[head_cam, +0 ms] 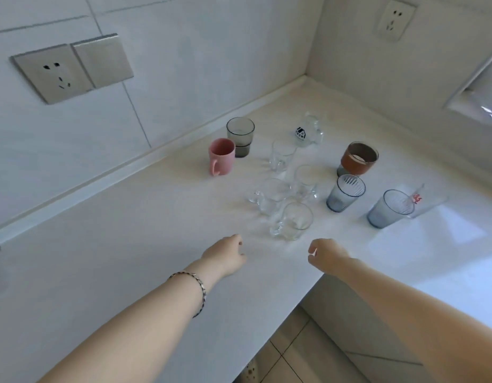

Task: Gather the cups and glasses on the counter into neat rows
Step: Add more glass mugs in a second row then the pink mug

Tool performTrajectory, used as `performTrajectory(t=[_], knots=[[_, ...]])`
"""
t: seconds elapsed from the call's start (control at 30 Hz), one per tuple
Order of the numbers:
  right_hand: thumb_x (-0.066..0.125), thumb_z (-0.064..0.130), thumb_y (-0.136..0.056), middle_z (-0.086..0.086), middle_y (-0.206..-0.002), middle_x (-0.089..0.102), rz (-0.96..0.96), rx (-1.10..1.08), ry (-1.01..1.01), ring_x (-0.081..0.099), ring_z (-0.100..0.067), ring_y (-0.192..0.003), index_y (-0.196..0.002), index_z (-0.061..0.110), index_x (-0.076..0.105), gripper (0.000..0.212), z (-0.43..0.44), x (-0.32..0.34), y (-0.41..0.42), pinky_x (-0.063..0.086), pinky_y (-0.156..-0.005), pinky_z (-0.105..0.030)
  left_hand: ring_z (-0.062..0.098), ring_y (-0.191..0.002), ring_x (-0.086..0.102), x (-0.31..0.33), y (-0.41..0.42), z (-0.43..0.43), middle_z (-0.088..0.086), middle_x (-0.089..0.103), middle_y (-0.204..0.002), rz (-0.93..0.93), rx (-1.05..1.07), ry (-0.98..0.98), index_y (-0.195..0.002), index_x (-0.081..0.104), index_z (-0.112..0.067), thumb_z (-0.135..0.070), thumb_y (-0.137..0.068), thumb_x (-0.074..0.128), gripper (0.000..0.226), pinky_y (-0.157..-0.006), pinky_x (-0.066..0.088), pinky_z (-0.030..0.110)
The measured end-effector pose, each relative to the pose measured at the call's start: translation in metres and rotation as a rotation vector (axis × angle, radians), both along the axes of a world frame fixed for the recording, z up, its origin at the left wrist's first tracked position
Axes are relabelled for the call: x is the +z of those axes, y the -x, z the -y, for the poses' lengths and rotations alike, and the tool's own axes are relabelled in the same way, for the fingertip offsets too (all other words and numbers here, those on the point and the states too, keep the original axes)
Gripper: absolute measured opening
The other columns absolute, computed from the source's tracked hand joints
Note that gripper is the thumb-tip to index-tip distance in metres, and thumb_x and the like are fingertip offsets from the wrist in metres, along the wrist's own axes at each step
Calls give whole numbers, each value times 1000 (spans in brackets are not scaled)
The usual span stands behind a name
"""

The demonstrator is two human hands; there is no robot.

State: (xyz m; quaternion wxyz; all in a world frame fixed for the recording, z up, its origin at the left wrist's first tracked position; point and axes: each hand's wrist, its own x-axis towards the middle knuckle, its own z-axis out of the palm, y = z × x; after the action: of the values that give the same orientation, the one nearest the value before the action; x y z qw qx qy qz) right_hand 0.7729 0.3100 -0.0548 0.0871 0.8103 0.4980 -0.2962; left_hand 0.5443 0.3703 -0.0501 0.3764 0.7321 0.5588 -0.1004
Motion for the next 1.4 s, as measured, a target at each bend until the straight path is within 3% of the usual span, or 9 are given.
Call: performTrajectory(t=[0.13,0.23,0.3,0.37,0.43,0.6,0.77,0.93,1.4], knots=[[51,24,-87,-4,-120,61,-26,-83,-23,59,-26,-109,-114,20,61,29,-4,-8,-43,50,-88,-31,28,-128,45,-1,-80,-13,8,34,-144,67,-28,14,-139,30,-14,-42,-87,51,63,-104,39,37],[51,23,-88,-5,-120,61,-57,-99,-26,59,-27,-110,-114,19,61,29,-7,-17,-58,48,-86,-30,29,-127,46,-12,-115,-24,10,41,-142,106,99,94,-138,35,-11,-52,-88,43,65,-99,39,35],[50,22,-88,-5,-121,62,-73,-100,-25,58,-27,-111,-116,18,60,30,-8,-22,-63,48,-86,-29,33,-115,56,-22,-126,-30,15,55,-129,107,167,120,-128,44,-9,-53,-89,38,59,-85,43,34],[50,22,-88,-5,-121,62,-87,-102,-22,58,-27,-112,-116,18,60,30,-8,-26,-66,47,-88,-30,32,-92,63,-33,-131,-33,14,64,-100,145,236,138,-100,54,-9,-51,-90,37,46,-72,41,32],[50,23,-89,-4,-122,61,-97,-91,-18,57,-26,-113,-118,18,59,31,-7,-28,-67,47,-89,-30,29,-77,63,-41,-132,-34,5,58,-76,211,340,179,-71,47,-15,-49,-89,40,39,-70,43,30],[49,25,-91,-4,-123,60,-101,-45,-9,56,-25,-114,-121,18,57,32,-6,-28,-62,47,-91,-32,27,-73,59,-47,-113,-27,1,56,-62,285,471,213,-65,51,-13,-41,-90,44,39,-66,46,28],[47,28,-93,-2,-123,59,-95,52,12,57,-23,-112,-123,18,55,33,-4,-25,-35,47,-89,-31,24,-73,58,-50,-41,-9,9,63,-77,289,479,147,-71,54,-15,-38,-88,47,29,-70,44,30],[48,31,-92,-1,-120,61,-85,181,17,58,-21,-110,-122,19,56,33,-9,-18,24,43,-78,-27,22,-70,58,-37,52,19,8,62,-74,311,566,100,-70,55,-16,-46,-66,41,33,-67,43,29],[48,31,-93,2,-129,57,-28,623,30,53,-17,-121,-124,21,55,34,0,4,355,43,-98,-29,21,-63,53,-17,412,150,10,54,-65,219,984,-62,-58,50,-16,-48,-64,41,35,-62,38,29]])
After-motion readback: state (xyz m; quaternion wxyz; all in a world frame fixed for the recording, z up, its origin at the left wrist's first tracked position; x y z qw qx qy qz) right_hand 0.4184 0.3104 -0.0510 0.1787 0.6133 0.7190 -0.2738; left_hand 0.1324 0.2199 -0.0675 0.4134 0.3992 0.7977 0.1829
